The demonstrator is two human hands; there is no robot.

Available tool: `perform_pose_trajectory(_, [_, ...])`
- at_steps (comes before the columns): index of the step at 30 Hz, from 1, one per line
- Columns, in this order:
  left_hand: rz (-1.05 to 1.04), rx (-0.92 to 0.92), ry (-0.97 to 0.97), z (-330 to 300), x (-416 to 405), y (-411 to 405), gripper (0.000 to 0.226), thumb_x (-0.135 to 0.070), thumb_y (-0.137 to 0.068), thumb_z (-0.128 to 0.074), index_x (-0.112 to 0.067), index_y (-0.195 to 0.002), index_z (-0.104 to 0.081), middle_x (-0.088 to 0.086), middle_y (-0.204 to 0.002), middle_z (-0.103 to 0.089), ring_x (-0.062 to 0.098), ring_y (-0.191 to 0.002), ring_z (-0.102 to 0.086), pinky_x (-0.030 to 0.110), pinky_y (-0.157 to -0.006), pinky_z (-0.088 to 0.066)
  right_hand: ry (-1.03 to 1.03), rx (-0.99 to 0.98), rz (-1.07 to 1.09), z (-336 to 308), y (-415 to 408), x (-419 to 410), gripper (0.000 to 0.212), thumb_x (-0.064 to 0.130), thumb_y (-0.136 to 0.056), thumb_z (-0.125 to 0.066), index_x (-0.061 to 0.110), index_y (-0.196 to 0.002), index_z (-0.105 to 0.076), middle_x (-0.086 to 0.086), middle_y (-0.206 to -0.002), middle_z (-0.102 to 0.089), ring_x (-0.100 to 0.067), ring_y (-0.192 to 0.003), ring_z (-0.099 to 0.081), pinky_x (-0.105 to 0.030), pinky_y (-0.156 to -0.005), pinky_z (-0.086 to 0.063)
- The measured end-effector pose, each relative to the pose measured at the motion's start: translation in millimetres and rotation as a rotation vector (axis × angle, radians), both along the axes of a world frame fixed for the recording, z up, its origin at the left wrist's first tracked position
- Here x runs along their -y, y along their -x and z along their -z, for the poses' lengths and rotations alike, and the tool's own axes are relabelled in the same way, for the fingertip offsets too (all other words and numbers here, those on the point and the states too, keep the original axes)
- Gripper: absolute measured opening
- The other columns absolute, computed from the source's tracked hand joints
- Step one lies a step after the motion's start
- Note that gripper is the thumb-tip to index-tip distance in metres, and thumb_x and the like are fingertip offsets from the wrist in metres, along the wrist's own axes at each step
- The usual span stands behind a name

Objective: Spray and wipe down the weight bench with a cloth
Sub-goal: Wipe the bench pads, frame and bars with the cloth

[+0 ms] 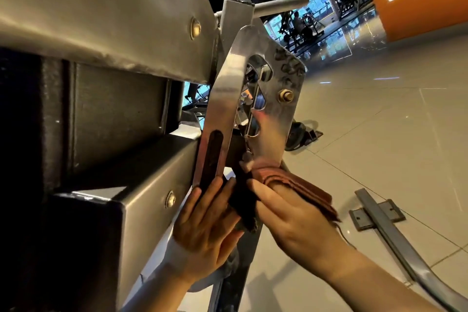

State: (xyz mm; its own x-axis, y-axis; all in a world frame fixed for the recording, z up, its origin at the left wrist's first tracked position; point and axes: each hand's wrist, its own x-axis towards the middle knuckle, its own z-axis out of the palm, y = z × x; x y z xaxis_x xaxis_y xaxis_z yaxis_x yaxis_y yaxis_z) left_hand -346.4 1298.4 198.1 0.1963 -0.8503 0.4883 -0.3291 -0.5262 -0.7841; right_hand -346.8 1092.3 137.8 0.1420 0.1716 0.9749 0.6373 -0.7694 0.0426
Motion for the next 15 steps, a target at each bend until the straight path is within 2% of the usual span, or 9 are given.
perform_pose_trajectory(3, [0.016,0.004,-0.008,-0.2,-1.4,-0.5,0.056,-0.042,-0.1,-0.042,-0.019,-0.149,-0.026,0.007,-0.16,-0.019,0.027,-0.146,-0.024,0.043,-0.12,-0.015,-0.048,-0.002,-0.069,-32.4,-9.0,19.2,0.021,0.006,-0.093,-0.043,0.009,-0.113,-0.051,-0.012,-0.138,-0.043,-0.026,-0.115,-0.047,-0.031,-0.104,-0.034])
perform_pose_trajectory(5, [0.016,-0.01,0.0,-0.7,-0.1,-0.6,0.05,-0.041,-0.1,-0.042,-0.017,-0.142,-0.034,0.009,-0.158,-0.025,0.028,-0.145,-0.026,0.043,-0.12,-0.016,-0.162,-0.017,-0.121,-54.9,-16.3,34.7,0.026,0.015,-0.1,-0.041,0.004,-0.112,-0.061,-0.017,-0.142,-0.046,-0.03,-0.121,-0.047,-0.026,-0.107,-0.031])
perform_pose_trajectory(8, [0.011,-0.026,0.008,-1.7,2.4,0.5,0.043,-0.041,-0.1,-0.041,-0.016,-0.134,-0.039,0.01,-0.153,-0.03,0.028,-0.145,-0.027,0.043,-0.12,-0.016,-0.23,-0.04,-0.082,-66.5,-22.2,43.5,0.034,0.021,-0.102,-0.042,0.001,-0.114,-0.066,-0.019,-0.146,-0.044,-0.034,-0.127,-0.046,-0.035,-0.109,-0.034])
perform_pose_trajectory(12, [0.021,-0.03,0.007,-2.2,0.4,1.2,0.046,-0.041,-0.1,-0.043,-0.016,-0.138,-0.038,0.008,-0.158,-0.024,0.027,-0.146,-0.024,0.043,-0.12,-0.015,-0.274,-0.052,-0.121,-31.2,-12.2,7.0,0.02,0.009,-0.096,-0.051,0.003,-0.113,-0.06,-0.013,-0.145,-0.045,-0.03,-0.115,-0.054,-0.04,-0.095,-0.048])
perform_pose_trajectory(15, [0.015,-0.034,0.004,-3.1,0.5,1.7,0.044,-0.041,-0.099,-0.043,-0.02,-0.138,-0.04,0.008,-0.156,-0.026,0.026,-0.146,-0.025,0.043,-0.12,-0.017,-0.2,-0.148,-0.165,9.4,7.9,-17.1,0.031,0.011,-0.1,-0.04,0.011,-0.13,-0.048,-0.004,-0.135,-0.049,-0.018,-0.113,-0.054,-0.032,-0.086,-0.054])
